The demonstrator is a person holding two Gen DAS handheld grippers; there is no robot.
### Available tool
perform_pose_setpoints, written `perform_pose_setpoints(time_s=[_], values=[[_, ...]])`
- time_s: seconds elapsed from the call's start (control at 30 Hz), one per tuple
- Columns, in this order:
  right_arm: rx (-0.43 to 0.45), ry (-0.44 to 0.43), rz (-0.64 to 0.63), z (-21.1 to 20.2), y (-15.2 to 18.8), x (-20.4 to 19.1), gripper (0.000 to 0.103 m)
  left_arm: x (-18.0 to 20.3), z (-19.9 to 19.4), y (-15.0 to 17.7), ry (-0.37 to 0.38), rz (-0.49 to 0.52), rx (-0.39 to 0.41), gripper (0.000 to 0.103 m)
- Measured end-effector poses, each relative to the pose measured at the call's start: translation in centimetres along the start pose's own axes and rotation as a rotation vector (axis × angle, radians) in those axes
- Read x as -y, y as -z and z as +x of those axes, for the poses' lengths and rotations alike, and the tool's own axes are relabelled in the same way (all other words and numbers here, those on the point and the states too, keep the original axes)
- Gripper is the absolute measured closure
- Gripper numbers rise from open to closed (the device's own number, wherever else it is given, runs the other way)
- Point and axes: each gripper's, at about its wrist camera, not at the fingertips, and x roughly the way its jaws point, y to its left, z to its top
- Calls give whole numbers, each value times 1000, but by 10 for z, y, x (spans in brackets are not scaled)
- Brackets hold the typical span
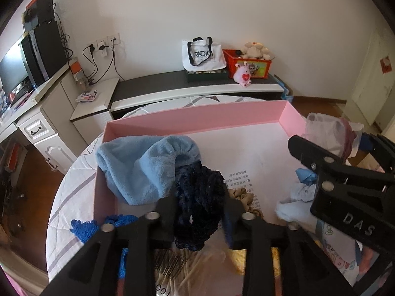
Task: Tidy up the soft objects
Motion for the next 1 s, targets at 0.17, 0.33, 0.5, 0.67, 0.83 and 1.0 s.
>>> perform_pose_setpoints(time_s=[0.17,0.33,0.5,0.67,0.83,1.0], values=[[49,66,1,-12,-1,1,3,0,-12,3,-25,-5,49,27],[64,83,12,-19,-4,8,1,-1,-23,9,-66,-21,86,16],[54,87,16,-19,-3,11,1,-2,-24,14,-77,-43,78,15],[51,91,18,-18,-2,12,1,1,-25,17,-81,-51,70,15],[47,94,17,-19,0,12,1,2,-28,15,-87,-55,68,14],[44,94,10,-20,2,10,1,-2,-32,13,-99,-57,71,14]])
